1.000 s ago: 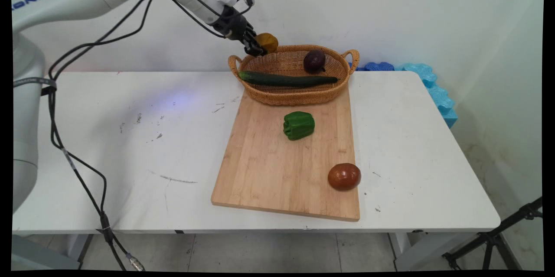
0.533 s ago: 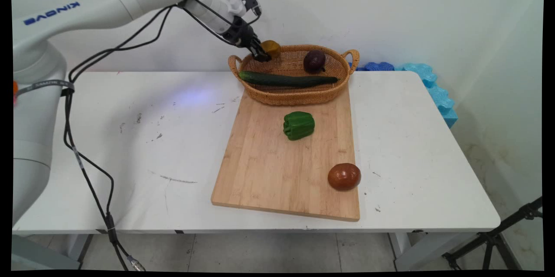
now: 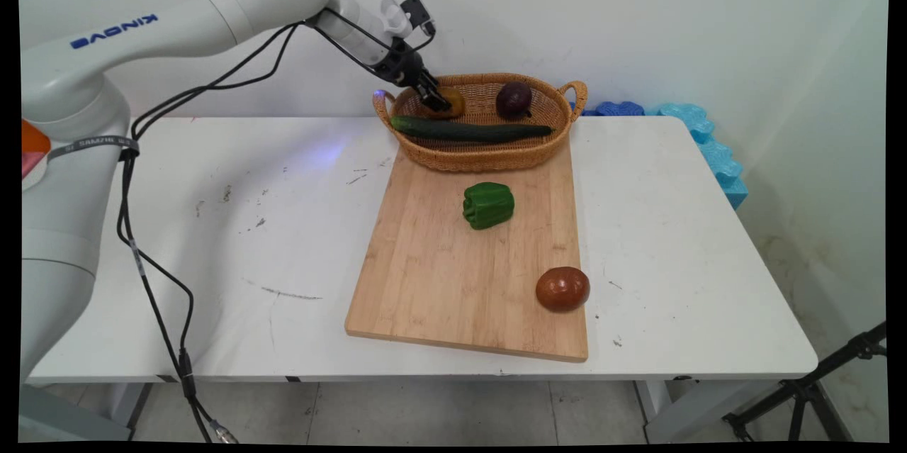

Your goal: Place the picked object in the vegetable basket

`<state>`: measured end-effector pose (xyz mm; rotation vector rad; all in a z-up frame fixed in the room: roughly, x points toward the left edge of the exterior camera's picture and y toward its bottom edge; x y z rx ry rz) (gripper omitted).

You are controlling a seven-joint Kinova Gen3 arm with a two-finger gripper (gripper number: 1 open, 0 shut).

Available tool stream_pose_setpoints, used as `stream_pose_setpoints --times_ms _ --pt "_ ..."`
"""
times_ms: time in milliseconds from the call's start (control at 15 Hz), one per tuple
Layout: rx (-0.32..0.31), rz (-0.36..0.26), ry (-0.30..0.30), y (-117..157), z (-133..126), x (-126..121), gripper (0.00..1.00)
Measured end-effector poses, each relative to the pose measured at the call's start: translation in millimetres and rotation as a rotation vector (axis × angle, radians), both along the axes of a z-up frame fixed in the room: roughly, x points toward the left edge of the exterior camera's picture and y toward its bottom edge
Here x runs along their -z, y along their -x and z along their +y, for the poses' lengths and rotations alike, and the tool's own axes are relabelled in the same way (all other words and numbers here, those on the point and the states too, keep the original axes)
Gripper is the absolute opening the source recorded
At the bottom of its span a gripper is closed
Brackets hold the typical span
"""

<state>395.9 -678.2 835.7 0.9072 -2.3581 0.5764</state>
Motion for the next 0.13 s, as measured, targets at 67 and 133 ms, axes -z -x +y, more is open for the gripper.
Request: stream_pose_setpoints --times_ms 67,133 --pt "0.000 0.002 0.001 0.8 -1.6 1.9 1.00" --pt "-0.001 0.004 0.003 1.3 -3.1 3.7 1.00"
